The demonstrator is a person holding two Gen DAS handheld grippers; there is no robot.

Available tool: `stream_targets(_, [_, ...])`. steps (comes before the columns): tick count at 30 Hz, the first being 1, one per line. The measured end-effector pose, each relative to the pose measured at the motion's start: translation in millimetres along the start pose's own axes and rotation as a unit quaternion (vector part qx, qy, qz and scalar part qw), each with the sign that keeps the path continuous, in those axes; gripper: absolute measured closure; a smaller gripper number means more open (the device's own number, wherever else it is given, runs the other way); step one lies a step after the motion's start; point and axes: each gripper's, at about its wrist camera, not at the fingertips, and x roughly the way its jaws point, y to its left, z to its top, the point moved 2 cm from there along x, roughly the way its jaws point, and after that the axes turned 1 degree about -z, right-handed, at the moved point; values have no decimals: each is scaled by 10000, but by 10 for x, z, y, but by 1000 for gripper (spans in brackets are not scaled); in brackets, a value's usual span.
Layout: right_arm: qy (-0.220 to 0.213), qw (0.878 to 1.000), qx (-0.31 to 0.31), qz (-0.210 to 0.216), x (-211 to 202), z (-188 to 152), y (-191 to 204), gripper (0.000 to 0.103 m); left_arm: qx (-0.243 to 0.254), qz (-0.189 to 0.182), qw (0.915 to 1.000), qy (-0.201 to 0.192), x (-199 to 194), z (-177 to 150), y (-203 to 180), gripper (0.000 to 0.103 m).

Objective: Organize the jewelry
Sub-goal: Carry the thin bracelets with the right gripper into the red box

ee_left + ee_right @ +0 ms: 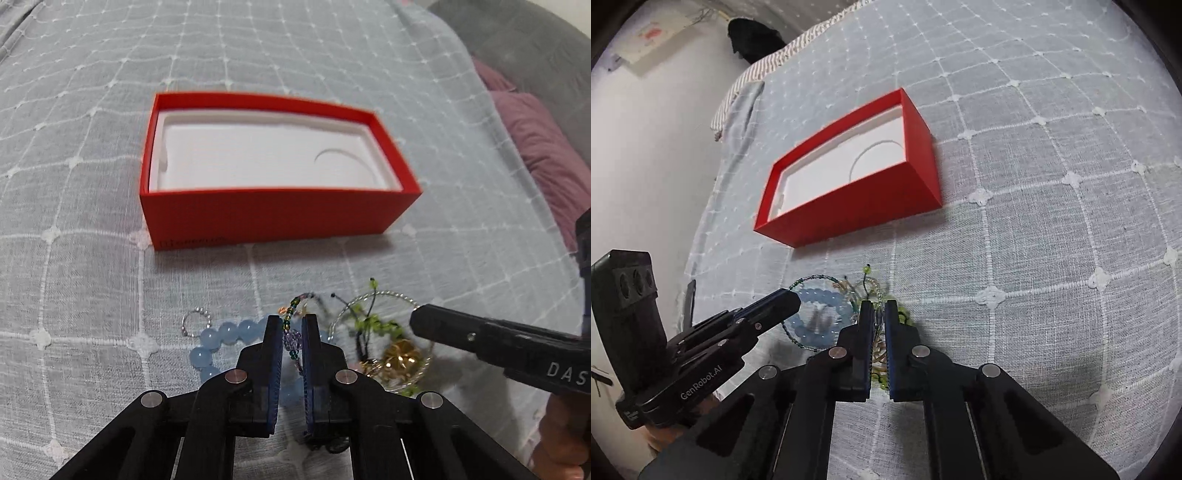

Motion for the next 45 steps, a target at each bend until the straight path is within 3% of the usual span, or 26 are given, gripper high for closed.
stream_targets(6, [-168, 9992, -113, 345, -102, 21, 121, 97, 48, -126, 9997, -207, -94, 66, -73, 98])
stream_targets(17, [-334, 9975, -333, 527, -227, 94, 280, 97, 134, -221, 9983, -520, -272, 186, -101, 98])
stream_targets(27, [-462, 9964, -427, 569, -316, 352, 500, 97, -208, -511, 9951, -819, -419, 495, 78, 98])
stream_targets(35, [-770, 9955, -494, 240, -368, 684, 592, 97, -349, -1032, 9896, -943, -376, 858, 26, 98])
stream_targets(39, [-985, 9932, -611, -117, -332, 903, 599, 97, -570, -1479, 9835, -873, -209, 982, 115, 98])
stream_targets(42, [-976, 9919, -745, -329, -204, 982, 622, 97, -856, -1605, 9800, -807, -67, 1023, 273, 98])
stream_targets(45, [-930, 9868, -1054, -801, -36, 977, 643, 97, -1060, -1731, 9765, -717, 20, 1013, 379, 99])
